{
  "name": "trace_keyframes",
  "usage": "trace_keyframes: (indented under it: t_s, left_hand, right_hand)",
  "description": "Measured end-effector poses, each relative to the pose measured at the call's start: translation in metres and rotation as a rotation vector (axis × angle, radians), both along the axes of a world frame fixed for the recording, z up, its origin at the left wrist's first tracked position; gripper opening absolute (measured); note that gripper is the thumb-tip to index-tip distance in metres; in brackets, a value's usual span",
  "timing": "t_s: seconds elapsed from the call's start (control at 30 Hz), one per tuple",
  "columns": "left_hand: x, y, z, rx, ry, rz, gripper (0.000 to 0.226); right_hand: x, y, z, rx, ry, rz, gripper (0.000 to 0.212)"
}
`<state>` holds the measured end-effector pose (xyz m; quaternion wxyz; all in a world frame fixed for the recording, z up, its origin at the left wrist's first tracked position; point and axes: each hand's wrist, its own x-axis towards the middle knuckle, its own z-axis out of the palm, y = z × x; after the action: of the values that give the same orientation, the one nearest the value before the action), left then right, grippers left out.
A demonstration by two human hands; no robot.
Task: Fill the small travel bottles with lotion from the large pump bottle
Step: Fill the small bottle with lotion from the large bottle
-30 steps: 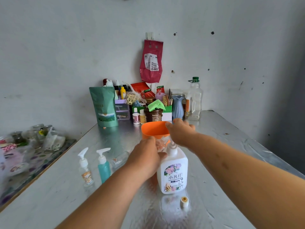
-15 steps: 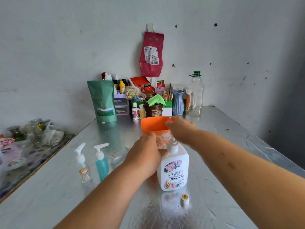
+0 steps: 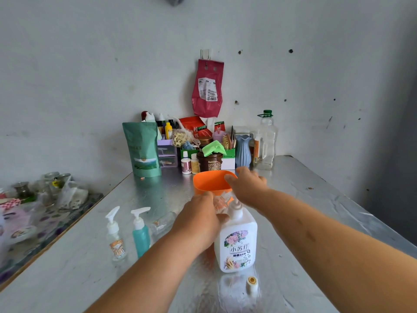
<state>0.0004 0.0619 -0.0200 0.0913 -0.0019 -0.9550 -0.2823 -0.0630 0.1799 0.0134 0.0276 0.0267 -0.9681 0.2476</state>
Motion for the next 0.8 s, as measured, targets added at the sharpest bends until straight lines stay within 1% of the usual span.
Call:
trace_keyframes:
  t_s: [0.07,0.27,0.43,0.63,0.7,0.8]
  left_hand:
    - [0.000,0.000,0.000,-0.001,0.002,-0.004,0.035]
    - [-0.001,0.000,0.000,-0.022,0.008,-0.002,0.034]
    - [-0.003,-0.002,-0.005,-0.027,0.013,-0.008,0.032]
    - [0.000,-0.004,-0.007,-0.014,-0.019,-0.009,0.031]
    - [0.002,-0.005,-0.004,-0.006,-0.009,-0.018,0.030]
    - [0.005,-0.005,0.000,-0.012,0.003,-0.018,0.037]
  right_hand:
    - [0.003,0.000,0.002,0.032,-0.008,0.016,0.044]
    - [-0.007,-0.003,-0.004,-0.073,-0.041,-0.012,0.050]
    - [-0.026,-0.004,-0.022,-0.142,-0.014,-0.050,0.050]
    - [-0.023,-0.006,-0.026,-0.095,-0.042,-0.065,0.047]
    - [-0.020,-0.004,-0.019,-0.113,-0.023,-0.069,0.050]
    - [-0.013,-0.003,-0.009,-0.103,-0.001,-0.067,0.050]
